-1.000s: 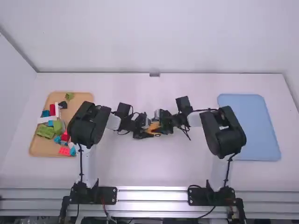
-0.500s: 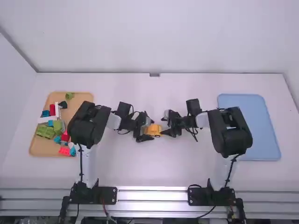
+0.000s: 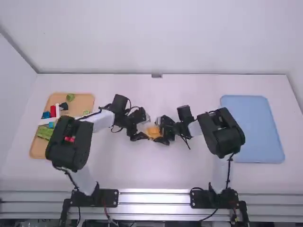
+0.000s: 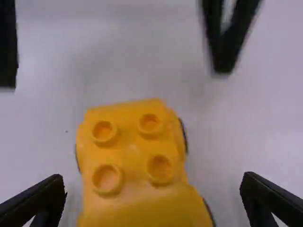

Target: Assemble lego blocks to make yellow taxi

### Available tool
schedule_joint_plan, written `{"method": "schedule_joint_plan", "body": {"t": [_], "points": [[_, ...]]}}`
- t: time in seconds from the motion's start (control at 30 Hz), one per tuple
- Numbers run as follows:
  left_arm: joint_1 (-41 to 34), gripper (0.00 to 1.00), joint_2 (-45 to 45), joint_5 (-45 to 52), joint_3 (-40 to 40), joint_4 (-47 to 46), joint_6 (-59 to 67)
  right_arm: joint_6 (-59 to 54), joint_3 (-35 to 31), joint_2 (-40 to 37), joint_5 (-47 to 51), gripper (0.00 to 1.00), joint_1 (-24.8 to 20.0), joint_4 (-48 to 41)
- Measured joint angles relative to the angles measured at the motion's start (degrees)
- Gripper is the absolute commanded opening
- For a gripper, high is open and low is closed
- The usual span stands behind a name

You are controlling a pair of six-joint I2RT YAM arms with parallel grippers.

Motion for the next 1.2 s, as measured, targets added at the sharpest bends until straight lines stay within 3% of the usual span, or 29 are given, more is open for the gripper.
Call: {"method": "schedule_joint_plan", "body": {"t": [0.07, 0.17, 0.37, 0.4, 0.53, 0.6, 0.63, 0.7, 0.77, 0.93, 1.07, 1.2], "points": [[1.27, 0.98, -4.31, -1.55, -0.35, -0.76, -0.66, 0.55, 0.83, 1.07, 0.0, 1.0, 1.01, -0.9], [3.21, 0.99, -9.29, -2.58, -2.27, 0.39, -2.27, 0.96, 2.73, 2.78, -0.15, 0.93, 1.79, -1.03], [6.19, 0.99, -16.22, -8.55, -10.01, 13.49, -15.69, 3.02, 5.11, 3.52, -0.2, 0.53, 1.57, -1.07], [6.27, 0.99, -16.74, -9.79, -10.73, 15.06, -17.53, 3.45, 5.35, 3.52, -0.31, 0.51, 1.55, -1.18], [5.97, 0.99, -19.91, -22.51, -14.8, 24.09, -34.01, 7.04, 7.17, 3.52, -0.04, 0.5, 1.55, -1.29], [5.62, 0.99, -21.97, -35.67, -16.94, 26.95, -47.84, 11.69, 8.72, 3.39, 1.36, 0.5, 1.31, -1.73], [5.62, 0.99, -21.97, -35.67, -16.94, 26.95, -47.84, 11.69, 8.72, 3.39, 1.36, 0.5, 1.31, -1.73], [5.6, 0.99, -23.26, -47.93, -18.64, 27.78, -59.63, 16.9, 10.36, 1.6, 5.66, 0.5, 0.13, -6.69], [5.62, 0.99, -23.34, -53.51, -19.12, 28.28, -64.28, 18.82, 10.99, -1.18, 9.29, 0.53, -1.29, -11.91], [5.62, 0.99, -23.34, -59.76, -19.26, 28.94, -69.37, 23.54, 13.14, -12.76, 22.77, 0.52, -7.19, -28.04], [5.6, 0.99, -23.34, -61.4, -19.26, 29.0, -69.9, 29.86, 13.97, -20.96, 35.32, 0.47, -12.52, -34.4], [5.6, 0.99, -23.32, -60.59, -19.26, 29.97, -67.32, 35.93, 13.92, -24.72, 45.64, 0.47, -18.43, -35.04]]}}
